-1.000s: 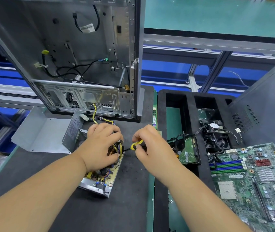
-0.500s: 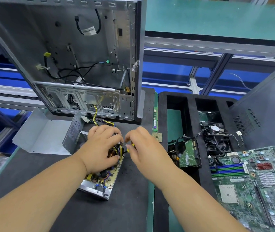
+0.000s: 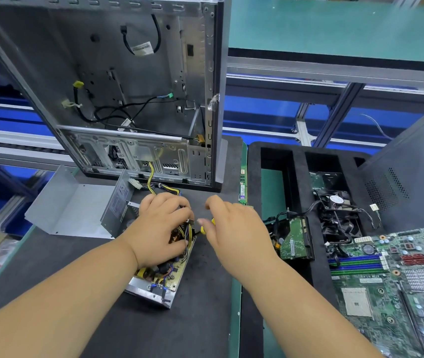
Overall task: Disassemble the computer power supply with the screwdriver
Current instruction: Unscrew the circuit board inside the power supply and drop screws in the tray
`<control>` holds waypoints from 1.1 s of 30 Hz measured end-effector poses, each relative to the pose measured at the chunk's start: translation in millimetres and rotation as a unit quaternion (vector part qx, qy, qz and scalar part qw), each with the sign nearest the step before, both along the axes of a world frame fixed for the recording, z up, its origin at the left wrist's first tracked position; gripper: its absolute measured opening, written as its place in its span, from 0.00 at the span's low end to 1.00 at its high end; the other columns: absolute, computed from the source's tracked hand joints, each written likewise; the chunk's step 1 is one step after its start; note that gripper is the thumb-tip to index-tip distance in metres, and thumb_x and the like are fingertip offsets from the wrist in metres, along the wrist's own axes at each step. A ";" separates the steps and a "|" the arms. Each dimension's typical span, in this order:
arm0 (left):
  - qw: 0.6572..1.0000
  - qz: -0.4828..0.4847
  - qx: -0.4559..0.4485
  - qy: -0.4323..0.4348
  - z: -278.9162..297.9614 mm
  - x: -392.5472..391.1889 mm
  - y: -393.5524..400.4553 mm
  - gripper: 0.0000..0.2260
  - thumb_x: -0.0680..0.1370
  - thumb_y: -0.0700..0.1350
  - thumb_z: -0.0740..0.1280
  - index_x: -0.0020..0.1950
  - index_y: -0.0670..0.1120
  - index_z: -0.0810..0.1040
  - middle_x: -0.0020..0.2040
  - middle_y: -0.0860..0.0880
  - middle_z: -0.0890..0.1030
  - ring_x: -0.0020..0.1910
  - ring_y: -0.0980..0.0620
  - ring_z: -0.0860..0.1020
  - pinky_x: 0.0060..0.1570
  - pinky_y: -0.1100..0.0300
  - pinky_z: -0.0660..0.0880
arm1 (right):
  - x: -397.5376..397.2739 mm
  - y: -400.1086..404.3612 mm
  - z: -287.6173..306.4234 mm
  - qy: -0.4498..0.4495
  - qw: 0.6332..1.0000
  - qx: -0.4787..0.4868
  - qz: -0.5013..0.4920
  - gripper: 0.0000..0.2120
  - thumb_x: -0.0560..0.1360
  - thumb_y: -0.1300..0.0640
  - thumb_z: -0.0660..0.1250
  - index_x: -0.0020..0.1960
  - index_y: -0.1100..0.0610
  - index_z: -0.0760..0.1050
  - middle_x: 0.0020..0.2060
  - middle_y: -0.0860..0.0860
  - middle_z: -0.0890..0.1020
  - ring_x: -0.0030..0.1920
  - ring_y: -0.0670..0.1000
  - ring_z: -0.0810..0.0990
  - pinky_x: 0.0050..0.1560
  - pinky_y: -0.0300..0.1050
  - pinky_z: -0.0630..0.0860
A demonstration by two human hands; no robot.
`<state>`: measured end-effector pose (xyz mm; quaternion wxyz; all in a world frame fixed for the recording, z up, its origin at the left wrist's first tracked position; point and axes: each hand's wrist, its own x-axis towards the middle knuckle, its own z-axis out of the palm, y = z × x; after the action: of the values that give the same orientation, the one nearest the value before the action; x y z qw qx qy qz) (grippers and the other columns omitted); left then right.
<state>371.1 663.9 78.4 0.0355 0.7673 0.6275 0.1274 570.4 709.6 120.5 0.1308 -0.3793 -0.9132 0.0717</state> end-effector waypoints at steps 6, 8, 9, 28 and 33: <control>1.000 0.001 -0.005 -0.002 0.3 -0.4 0.2 0.17 0.66 0.53 0.70 0.54 0.56 0.76 0.59 0.59 0.71 0.64 0.52 0.66 0.64 0.55 0.53 | 9.6 1.8 -3.8 0.137 0.976 -0.166 -0.032 0.13 0.78 0.52 0.66 0.61 0.45 0.68 0.53 0.41 0.73 0.40 0.41 0.75 0.41 0.42 0.69; 1.000 0.000 -0.007 0.002 0.4 -0.8 0.0 0.17 0.66 0.54 0.70 0.54 0.56 0.75 0.59 0.59 0.71 0.64 0.52 0.66 0.64 0.54 0.53 | 10.7 1.5 -4.5 0.156 0.966 -0.204 -0.021 0.12 0.77 0.56 0.66 0.58 0.45 0.70 0.53 0.41 0.71 0.42 0.40 0.74 0.42 0.42 0.72; 1.000 0.000 -0.008 0.004 0.7 -0.8 -0.3 0.17 0.67 0.54 0.70 0.55 0.56 0.75 0.60 0.59 0.71 0.64 0.52 0.66 0.64 0.54 0.52 | 10.9 0.9 -4.1 0.158 0.964 -0.213 -0.015 0.12 0.77 0.57 0.65 0.57 0.46 0.71 0.53 0.42 0.71 0.44 0.42 0.74 0.44 0.44 0.73; 1.000 0.001 -0.006 -0.003 2.4 0.9 -1.0 0.17 0.67 0.52 0.72 0.55 0.55 0.76 0.59 0.58 0.72 0.64 0.51 0.67 0.65 0.51 0.54 | 16.7 -3.3 -12.2 0.178 0.970 -0.165 -0.003 0.07 0.79 0.53 0.64 0.48 0.44 0.66 0.46 0.41 0.68 0.44 0.46 0.72 0.38 0.40 0.70; 1.000 0.000 0.001 -0.008 1.3 0.2 -1.2 0.17 0.66 0.52 0.72 0.54 0.55 0.76 0.59 0.58 0.72 0.64 0.51 0.67 0.64 0.54 0.52 | 15.3 -4.0 -13.4 0.168 0.973 -0.157 0.004 0.09 0.79 0.53 0.64 0.47 0.43 0.64 0.46 0.41 0.68 0.42 0.47 0.71 0.39 0.43 0.69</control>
<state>371.3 662.6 79.7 0.0393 0.7665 0.6269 0.1340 585.7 705.6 107.1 0.2210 -0.3735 -0.8572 0.2772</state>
